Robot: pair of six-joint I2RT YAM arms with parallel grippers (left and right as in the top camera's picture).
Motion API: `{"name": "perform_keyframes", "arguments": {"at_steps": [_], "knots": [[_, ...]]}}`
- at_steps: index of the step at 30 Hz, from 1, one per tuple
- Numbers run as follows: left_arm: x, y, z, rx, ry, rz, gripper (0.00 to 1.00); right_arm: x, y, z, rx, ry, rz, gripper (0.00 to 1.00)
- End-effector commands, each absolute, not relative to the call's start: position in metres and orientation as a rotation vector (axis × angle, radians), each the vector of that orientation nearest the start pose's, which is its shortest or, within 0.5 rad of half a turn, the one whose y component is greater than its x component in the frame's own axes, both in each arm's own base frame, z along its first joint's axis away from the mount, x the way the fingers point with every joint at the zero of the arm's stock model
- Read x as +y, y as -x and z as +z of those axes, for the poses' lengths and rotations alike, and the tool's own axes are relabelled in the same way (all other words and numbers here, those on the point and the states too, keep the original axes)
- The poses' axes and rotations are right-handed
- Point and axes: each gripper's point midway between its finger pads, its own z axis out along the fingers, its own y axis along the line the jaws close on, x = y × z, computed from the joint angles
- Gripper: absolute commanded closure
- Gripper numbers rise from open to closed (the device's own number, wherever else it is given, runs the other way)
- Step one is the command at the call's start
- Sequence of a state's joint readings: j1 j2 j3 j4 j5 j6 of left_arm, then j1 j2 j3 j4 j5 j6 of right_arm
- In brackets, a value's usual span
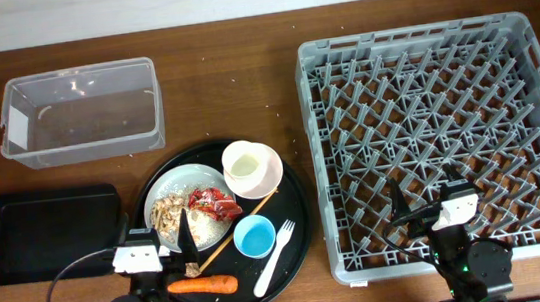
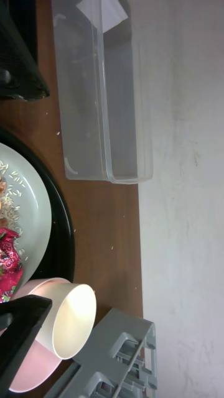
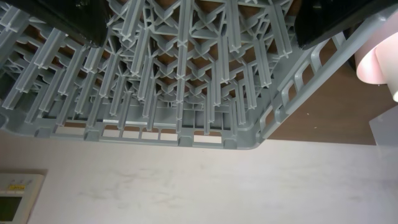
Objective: Sort waste into correct bins and load items into the dishwasher rack
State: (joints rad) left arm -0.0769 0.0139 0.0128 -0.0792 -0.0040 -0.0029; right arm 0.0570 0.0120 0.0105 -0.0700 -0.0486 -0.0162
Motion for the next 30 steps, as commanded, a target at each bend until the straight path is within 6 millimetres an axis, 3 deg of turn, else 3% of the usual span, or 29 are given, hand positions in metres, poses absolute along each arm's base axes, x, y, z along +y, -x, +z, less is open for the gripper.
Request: {"name": "perform_keyframes", "arguments": {"at_steps": [1, 17, 21, 26, 30], "knots": [[-0.022, -0.245, 0.155, 1.655, -0.082, -0.063, 0.01, 0.024, -0.245, 0.156, 1.644, 0.105, 0.075, 0.02], [-0.022, -0.245, 0.155, 1.655, -0.082, -0.063, 0.01, 0.024, -0.245, 0.157, 1.643, 0.105, 0.076, 0.02], [-0.022, -0.245, 0.155, 1.656, -0.082, -0.065, 0.01, 0.03, -0.244, 0.157, 1.65, -0.025, 0.251, 0.02], [-0.021, -0.233, 0.158, 1.771, -0.027, -0.112, 0.01, 0.037, -0.229, 0.177, 1.727, -0.002, 0.289, 0.02], [-0.021, -0.225, 0.177, 1.888, -0.031, -0.111, 0.01, 0.036, -0.212, 0.199, 1.837, -0.013, 0.288, 0.02]]}}
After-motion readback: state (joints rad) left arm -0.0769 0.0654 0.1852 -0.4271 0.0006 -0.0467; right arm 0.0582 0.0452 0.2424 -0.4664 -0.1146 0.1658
